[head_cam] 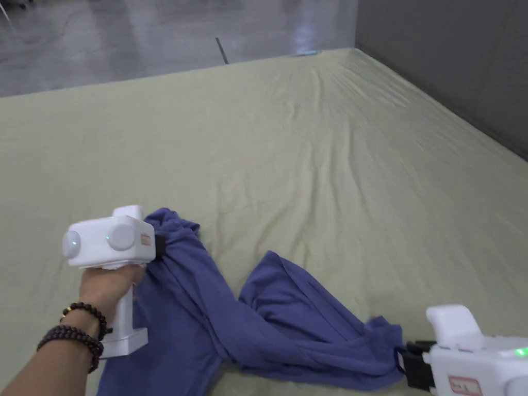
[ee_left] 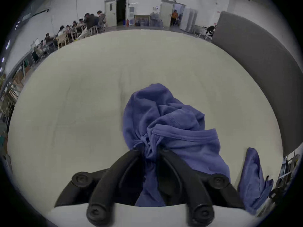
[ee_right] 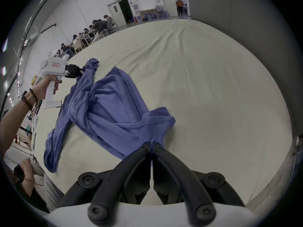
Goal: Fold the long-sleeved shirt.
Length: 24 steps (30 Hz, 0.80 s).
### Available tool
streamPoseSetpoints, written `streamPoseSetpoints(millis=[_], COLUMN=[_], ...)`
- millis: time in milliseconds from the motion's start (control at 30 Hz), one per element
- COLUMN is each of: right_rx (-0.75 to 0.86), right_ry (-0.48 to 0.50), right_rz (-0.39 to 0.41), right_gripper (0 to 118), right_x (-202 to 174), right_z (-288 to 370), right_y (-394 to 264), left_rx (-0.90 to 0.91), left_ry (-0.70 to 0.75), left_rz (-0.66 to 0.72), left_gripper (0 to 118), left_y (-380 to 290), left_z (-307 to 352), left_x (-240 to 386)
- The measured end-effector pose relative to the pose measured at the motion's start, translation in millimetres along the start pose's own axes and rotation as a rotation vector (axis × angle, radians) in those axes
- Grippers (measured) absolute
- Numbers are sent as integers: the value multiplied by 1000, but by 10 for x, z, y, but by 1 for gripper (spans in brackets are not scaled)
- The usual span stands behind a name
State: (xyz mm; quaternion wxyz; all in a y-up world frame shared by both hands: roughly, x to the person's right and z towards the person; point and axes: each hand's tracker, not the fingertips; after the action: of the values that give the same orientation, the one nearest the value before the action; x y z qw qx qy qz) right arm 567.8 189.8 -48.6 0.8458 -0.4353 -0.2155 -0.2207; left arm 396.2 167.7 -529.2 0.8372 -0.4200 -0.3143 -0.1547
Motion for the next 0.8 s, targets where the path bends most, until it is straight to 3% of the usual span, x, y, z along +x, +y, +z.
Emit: streamPoseSetpoints(millis=[100,133,200,233,400,467,500,567,600,633,733,800], right_rx=[30,44,47,28,-29,-22,3,23,24,22,23,84], right_ry=[-25,-34,-39,-46,-43,-80,-95,-117,-98,-1,-71,18], right_rz=[-7,-7,6,14,-28,-17,26,73,61,28,68,-29], right_gripper=[5,23,91,99,92,80,76,56,36,11,11,11], right_x=[0,4,26,36,70,19,-2,-46,-56,-67,-168,-160], right_z=[22,23,-33,-105,-455,-567,-582,-538,-519,-526,-440,-188], right_y=[64,71,74,77,82,87,90,92,90,82,112,182], left_rx=[25,52,109,126,170,179,181,194,205,213,262,327], left_ry=[-99,-119,-166,-179,-189,-189,-187,-187,-186,-188,-205,-212], left_rz=[84,101,113,113,106,115,124,132,139,143,161,158], left_gripper=[10,10,10,10,10,10,10,10,10,10,10,10], left_y=[-23,14,12,10,13,-14,-36,-75,-117,-153,-321,-423], left_z=[252,369,614,727,1011,1116,1171,1239,1312,1383,1717,2042], left_x=[-52,-141,-190,-204,-379,-430,-460,-522,-546,-570,-637,-651])
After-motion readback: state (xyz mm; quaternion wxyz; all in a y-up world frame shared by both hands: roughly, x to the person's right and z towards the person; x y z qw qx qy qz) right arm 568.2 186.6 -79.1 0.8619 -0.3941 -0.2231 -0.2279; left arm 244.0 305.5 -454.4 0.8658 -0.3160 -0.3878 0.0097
